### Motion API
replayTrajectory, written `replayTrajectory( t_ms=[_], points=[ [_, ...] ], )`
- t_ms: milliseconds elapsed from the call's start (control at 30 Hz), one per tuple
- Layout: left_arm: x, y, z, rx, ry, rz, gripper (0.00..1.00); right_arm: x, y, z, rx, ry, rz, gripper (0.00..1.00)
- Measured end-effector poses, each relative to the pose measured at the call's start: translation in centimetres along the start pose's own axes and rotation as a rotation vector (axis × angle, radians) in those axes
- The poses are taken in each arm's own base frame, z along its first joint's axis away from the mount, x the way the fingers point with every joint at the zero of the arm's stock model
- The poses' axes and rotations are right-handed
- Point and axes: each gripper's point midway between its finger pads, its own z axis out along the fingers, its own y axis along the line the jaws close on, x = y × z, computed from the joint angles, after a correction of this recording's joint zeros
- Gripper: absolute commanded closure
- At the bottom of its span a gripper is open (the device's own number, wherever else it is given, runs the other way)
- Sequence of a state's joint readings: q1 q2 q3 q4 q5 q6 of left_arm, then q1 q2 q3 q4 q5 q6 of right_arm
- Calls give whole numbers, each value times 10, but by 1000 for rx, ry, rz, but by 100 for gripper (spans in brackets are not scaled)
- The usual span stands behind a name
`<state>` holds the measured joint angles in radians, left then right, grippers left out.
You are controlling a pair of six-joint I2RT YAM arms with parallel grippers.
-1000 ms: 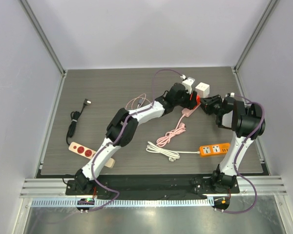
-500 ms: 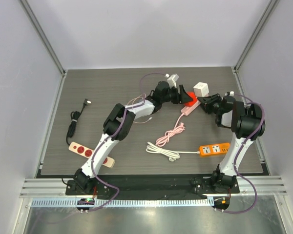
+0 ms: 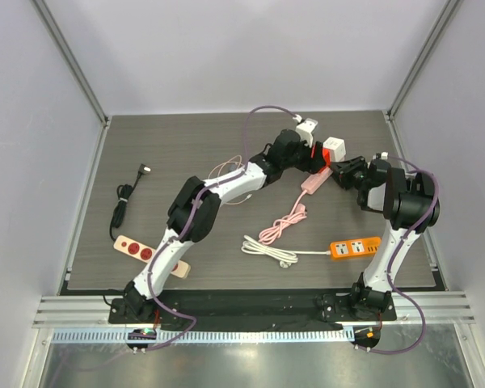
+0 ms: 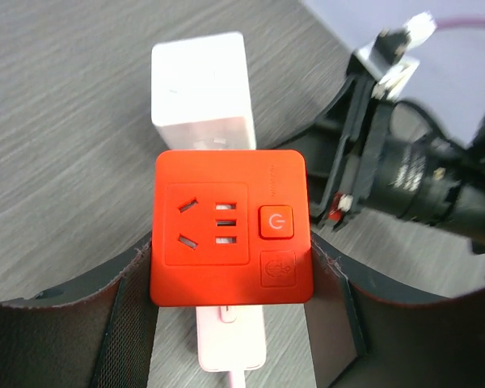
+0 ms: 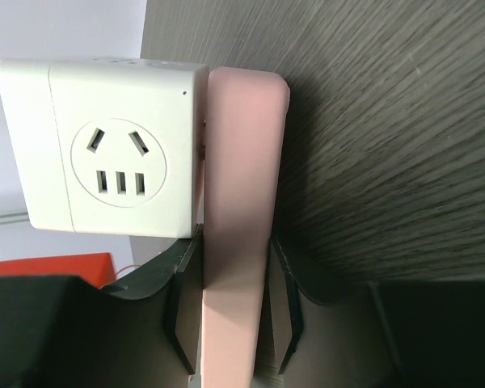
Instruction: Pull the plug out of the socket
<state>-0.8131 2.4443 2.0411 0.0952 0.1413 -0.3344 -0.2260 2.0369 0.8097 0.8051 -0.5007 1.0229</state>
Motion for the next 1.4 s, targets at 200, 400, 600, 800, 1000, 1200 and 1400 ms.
replayTrajectory(
  t_ms=[200, 400, 600, 800, 1000, 1200, 1400],
  points=[
    [-19, 12, -7, 3, -31, -28, 100, 0, 0, 0, 0, 0, 0, 99],
    [-19, 53, -29, -139, 18, -6, 100, 0, 0, 0, 0, 1, -1, 99],
    [-38, 103, -61, -340, 143, 16, 100, 0, 1, 0, -2, 7, -6, 99],
    [-53, 140, -93, -428, 214, -13, 91, 0, 1, 1, 1, 14, -15, 99],
    [-17, 163, -108, -482, 352, 5, 93, 3, 4, 4, 1, 24, -28, 99],
    [12, 166, -103, -489, 420, 41, 88, 5, 5, 7, 6, 29, -42, 99],
    [28, 172, -98, -505, 453, 61, 48, 5, 5, 7, 6, 29, -44, 99]
  ],
)
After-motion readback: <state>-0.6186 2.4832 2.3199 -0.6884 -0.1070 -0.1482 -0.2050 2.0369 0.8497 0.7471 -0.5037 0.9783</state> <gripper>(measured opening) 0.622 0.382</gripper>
